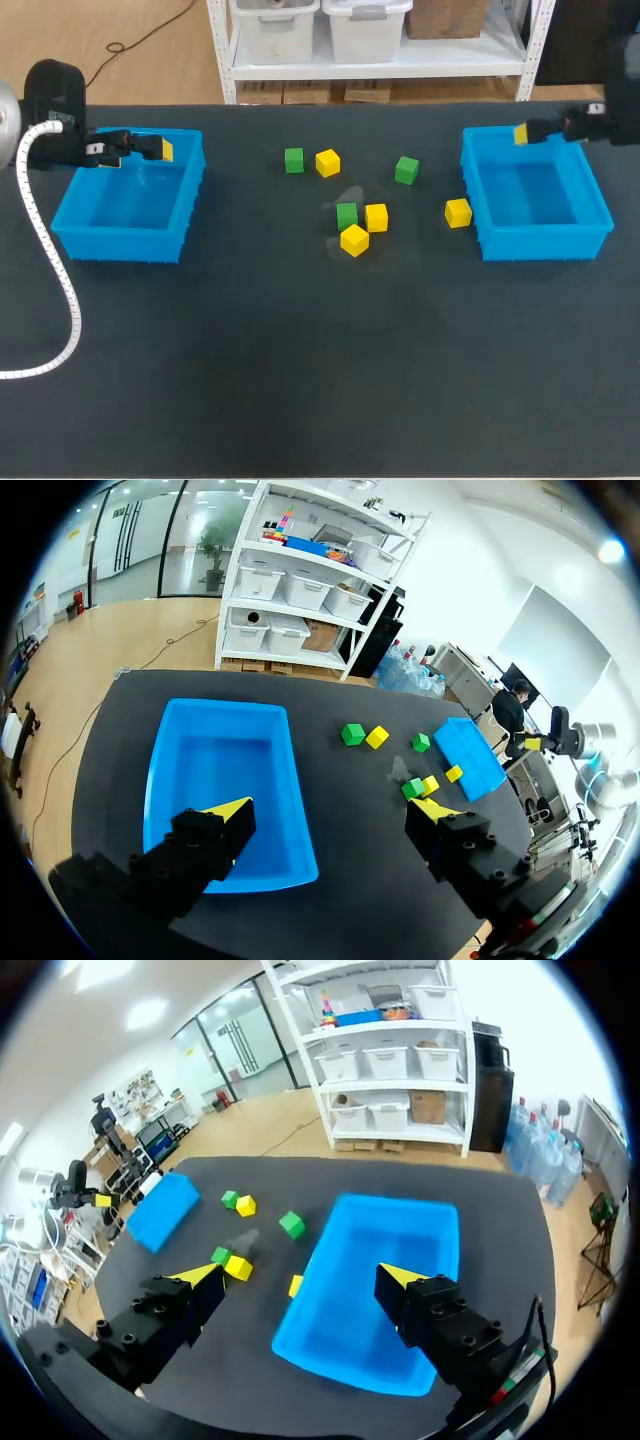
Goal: Put the green cubes in the right bin and the yellow cubes in the left bin.
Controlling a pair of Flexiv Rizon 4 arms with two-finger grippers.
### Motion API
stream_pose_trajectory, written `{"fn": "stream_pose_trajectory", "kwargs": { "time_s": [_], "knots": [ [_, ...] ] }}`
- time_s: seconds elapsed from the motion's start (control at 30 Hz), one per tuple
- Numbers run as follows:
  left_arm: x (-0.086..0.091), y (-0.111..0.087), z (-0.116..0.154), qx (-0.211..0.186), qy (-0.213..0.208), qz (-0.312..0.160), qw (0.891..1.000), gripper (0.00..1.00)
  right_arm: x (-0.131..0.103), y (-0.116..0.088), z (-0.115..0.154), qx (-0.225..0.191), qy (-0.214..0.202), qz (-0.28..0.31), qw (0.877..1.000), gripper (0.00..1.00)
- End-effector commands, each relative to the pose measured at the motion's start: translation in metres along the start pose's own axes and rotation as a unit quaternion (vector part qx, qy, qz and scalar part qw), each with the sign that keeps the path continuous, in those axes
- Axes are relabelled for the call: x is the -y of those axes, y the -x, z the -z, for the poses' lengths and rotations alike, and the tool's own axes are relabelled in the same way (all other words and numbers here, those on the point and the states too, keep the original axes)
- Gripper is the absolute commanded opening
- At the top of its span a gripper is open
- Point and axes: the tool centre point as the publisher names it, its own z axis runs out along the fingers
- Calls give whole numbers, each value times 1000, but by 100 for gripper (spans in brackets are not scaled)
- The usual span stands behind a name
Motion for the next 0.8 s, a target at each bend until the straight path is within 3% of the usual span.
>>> {"fn": "stream_pose_trajectory", "kwargs": {
  "time_s": [0.03,0.4,0.8],
  "knots": [
    [-3,-2,0,4,-8,-1,1000,100,-10,10,-10,-3,-15,10,1000,100],
    [-3,-2,0,4,-8,-1,1000,100,-37,44,-45,-5,-17,61,998,100],
    [-3,-2,0,4,-8,-1,1000,100,-62,66,-97,-28,-13,100,994,100]
  ]
}}
